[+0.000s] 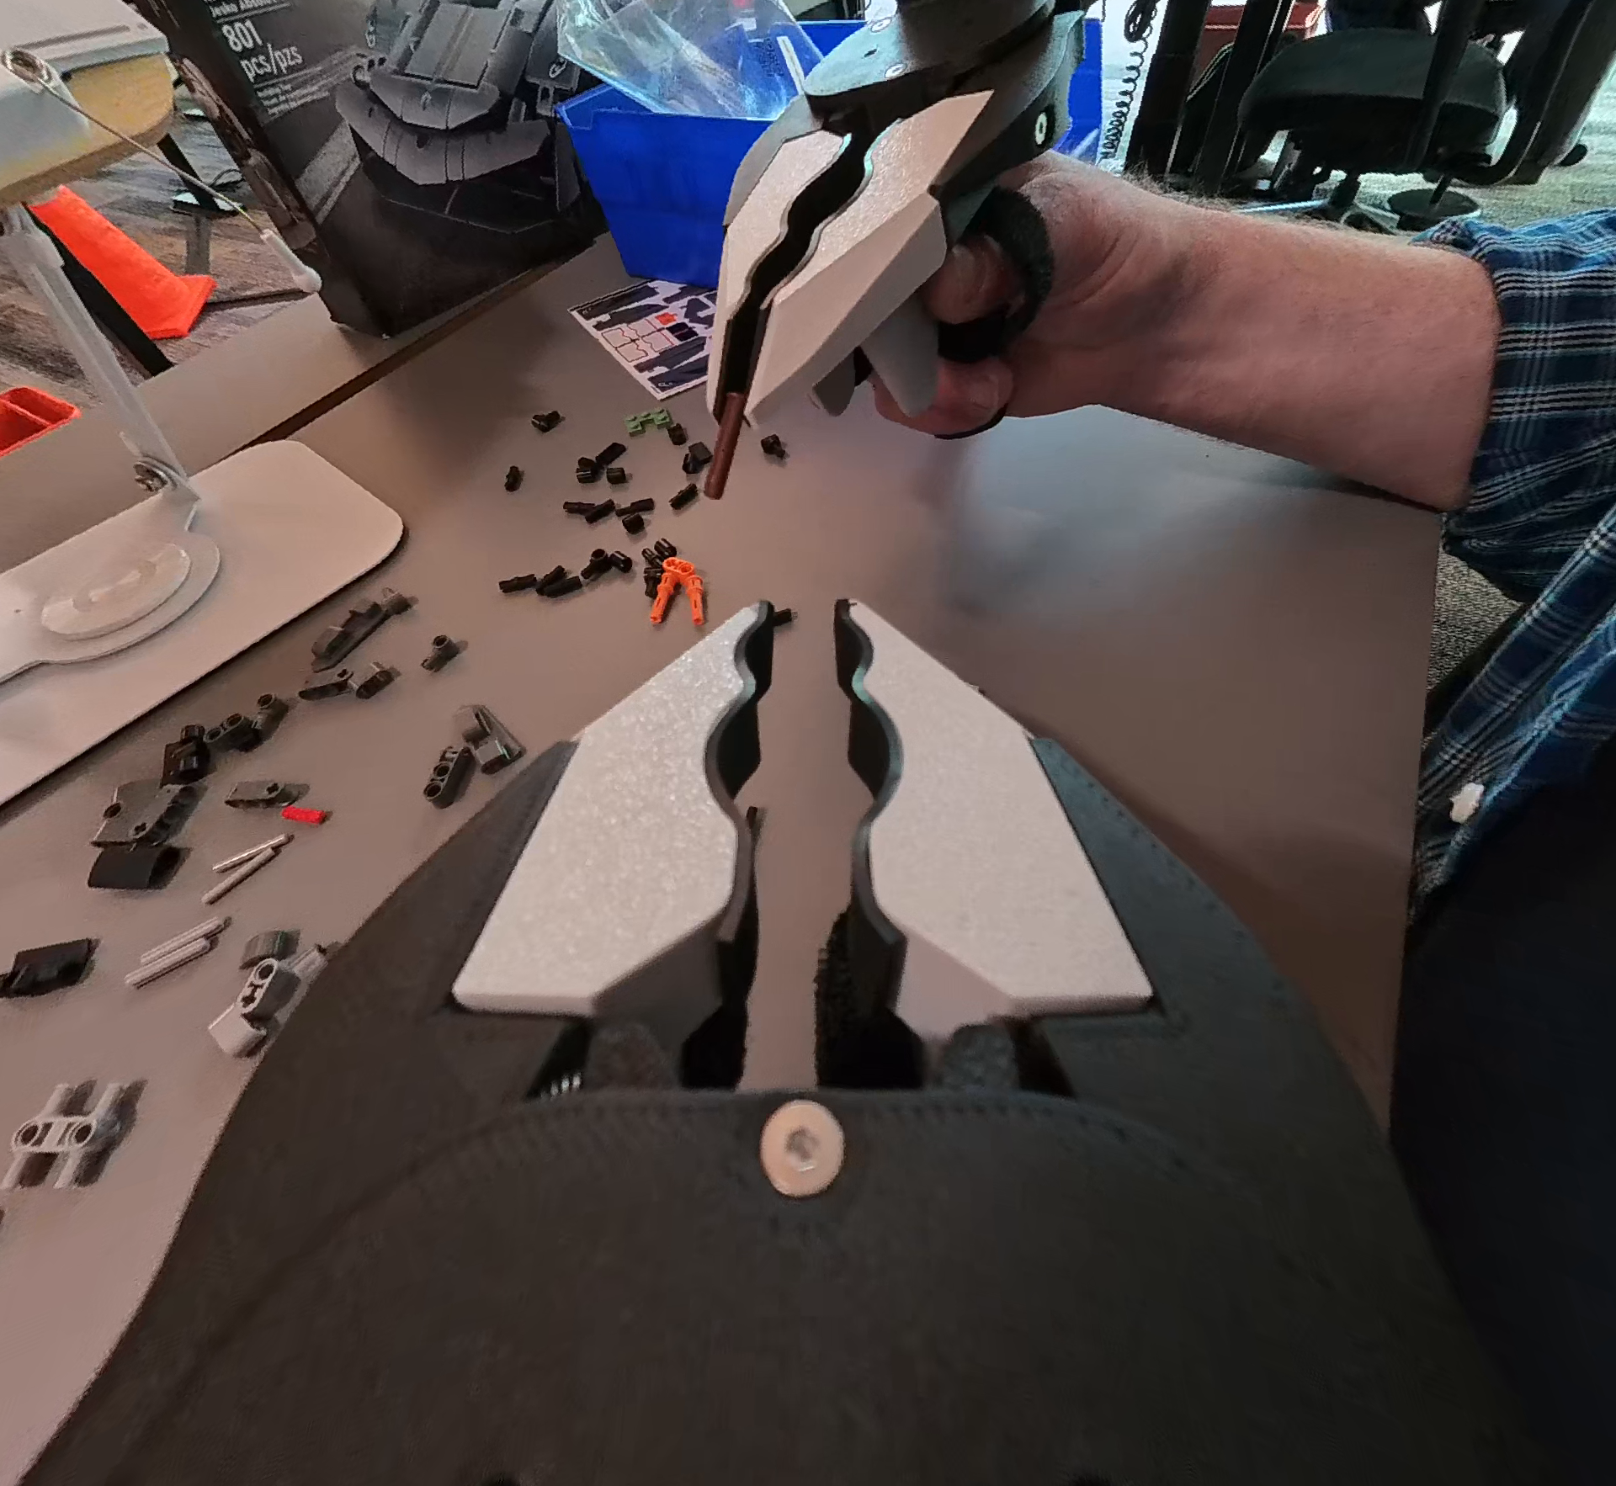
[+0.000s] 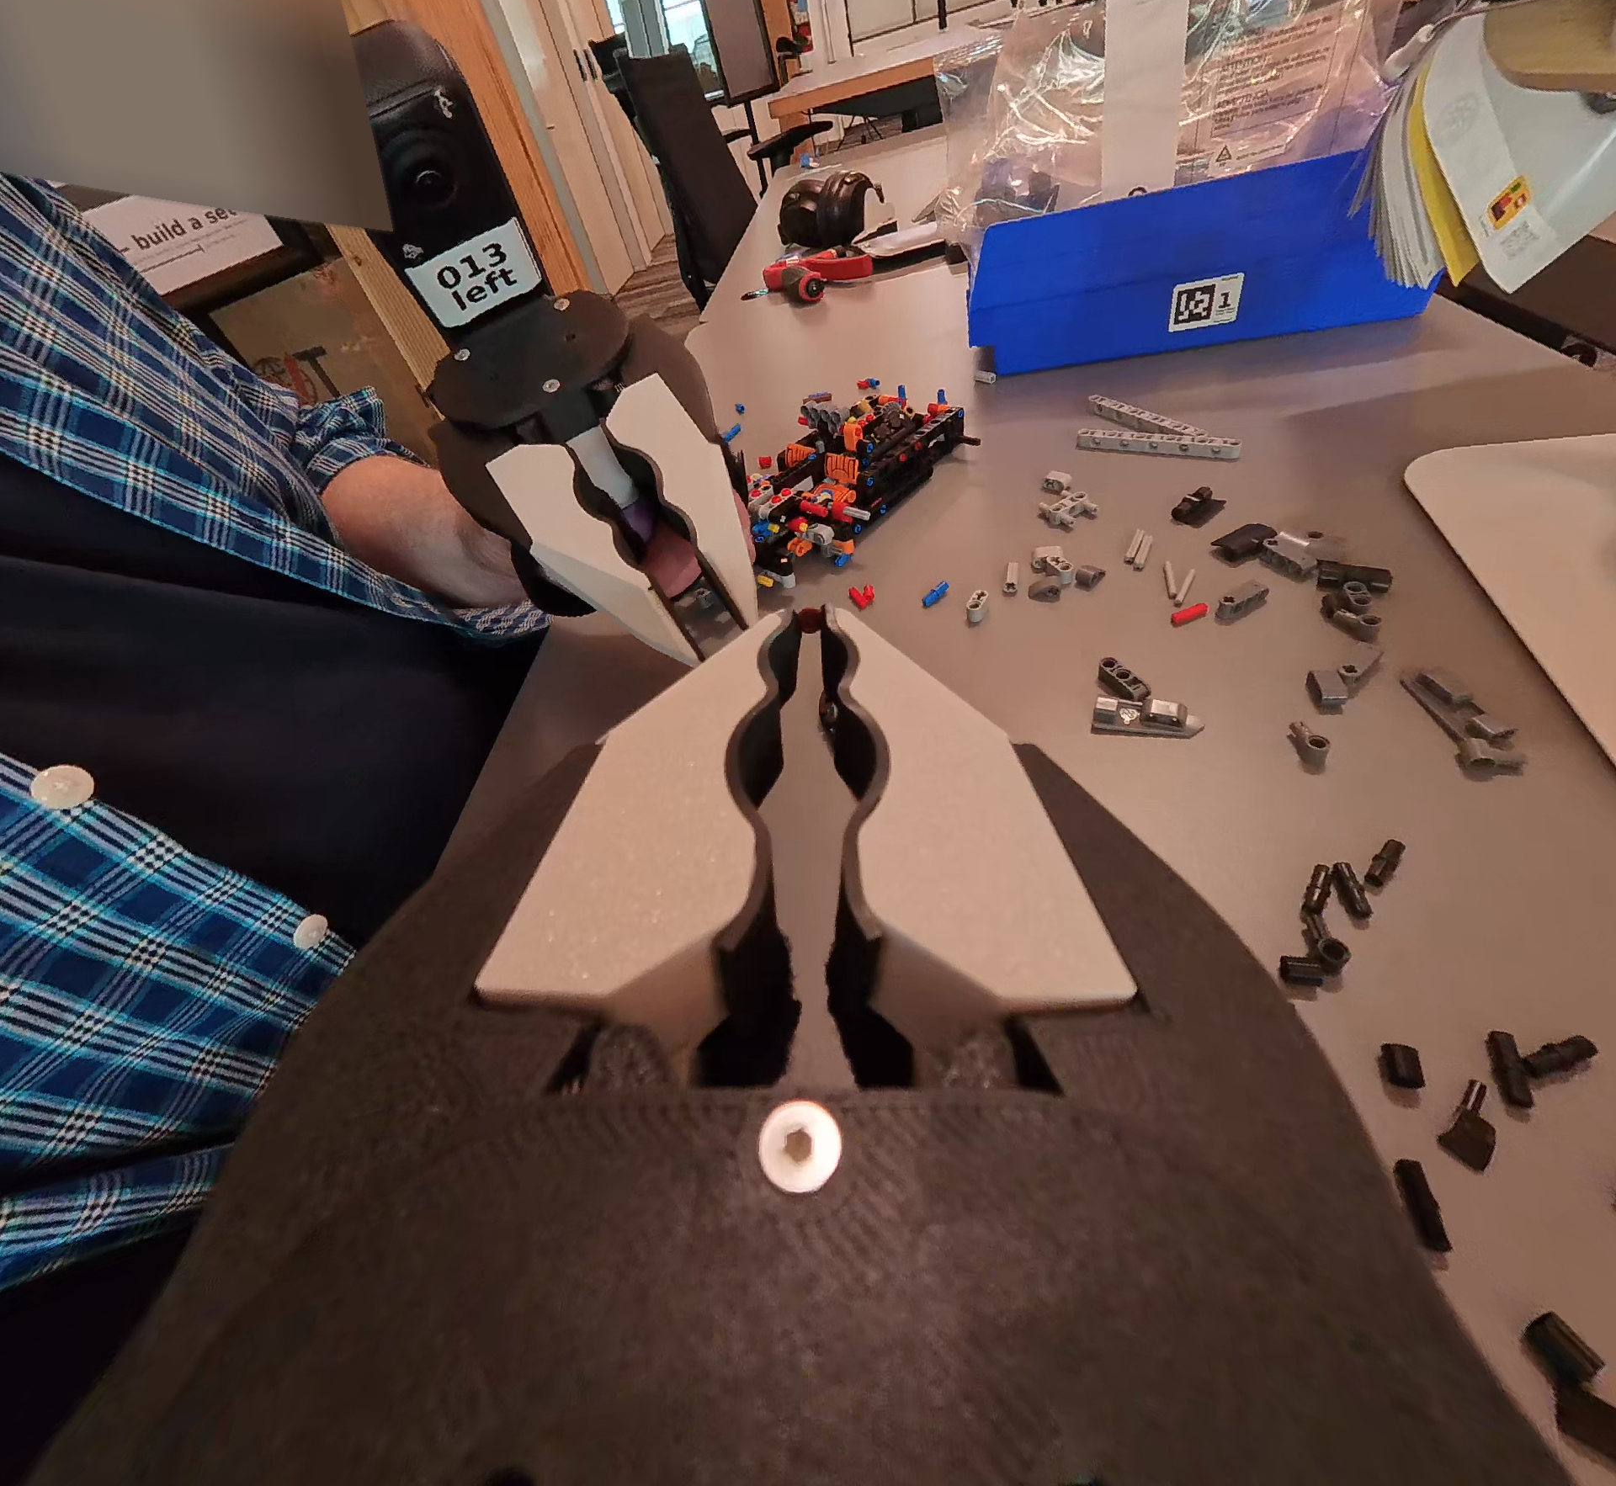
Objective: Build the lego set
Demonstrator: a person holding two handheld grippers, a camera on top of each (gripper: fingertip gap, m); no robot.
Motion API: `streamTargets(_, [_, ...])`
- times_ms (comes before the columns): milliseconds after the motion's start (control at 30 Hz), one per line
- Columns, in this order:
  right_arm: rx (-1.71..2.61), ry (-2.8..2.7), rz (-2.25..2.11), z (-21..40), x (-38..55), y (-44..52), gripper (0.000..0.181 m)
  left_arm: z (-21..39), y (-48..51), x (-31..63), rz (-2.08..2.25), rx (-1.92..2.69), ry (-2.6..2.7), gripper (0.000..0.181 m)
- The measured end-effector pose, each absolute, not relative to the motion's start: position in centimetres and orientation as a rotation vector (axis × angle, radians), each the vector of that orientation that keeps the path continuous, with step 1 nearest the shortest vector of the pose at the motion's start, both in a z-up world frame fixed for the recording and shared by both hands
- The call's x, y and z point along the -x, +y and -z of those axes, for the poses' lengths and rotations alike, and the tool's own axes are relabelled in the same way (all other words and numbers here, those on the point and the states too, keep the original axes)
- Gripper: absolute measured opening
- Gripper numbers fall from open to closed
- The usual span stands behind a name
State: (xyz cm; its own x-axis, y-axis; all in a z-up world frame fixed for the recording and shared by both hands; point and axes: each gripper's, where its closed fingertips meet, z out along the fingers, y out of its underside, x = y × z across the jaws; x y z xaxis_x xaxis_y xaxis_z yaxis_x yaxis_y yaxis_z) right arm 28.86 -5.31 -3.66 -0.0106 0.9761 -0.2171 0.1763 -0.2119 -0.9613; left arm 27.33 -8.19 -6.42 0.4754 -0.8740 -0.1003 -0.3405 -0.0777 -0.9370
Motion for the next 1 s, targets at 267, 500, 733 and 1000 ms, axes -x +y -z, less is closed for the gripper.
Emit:
streamTargets(267, [1.495, -1.248, -1.295, 3.8, -28.9, -5.1, 0.002, 6.8, -8.6, -27.8, 0.631, 1.66, 1.079, 0.013])
streamTargets(500, [1.511, -1.262, -1.249, 3.9, -29.2, -4.9, 0.002, 7.4, -8.9, -27.7, 0.608, 1.698, 1.092, 0.016])
streamTargets(733, [1.57, -1.349, -1.13, 4.7, -30.8, -6.5, 0.002, 10.2, -9.3, -27.9, 0.559, 1.81, 1.167, 0.027])
streamTargets(1000, [1.724, -1.54, -0.975, 10.0, -31.6, -9.7, 0.001, 13.3, -10.2, -29.8, 0.551, 1.891, 1.308, 0.039])
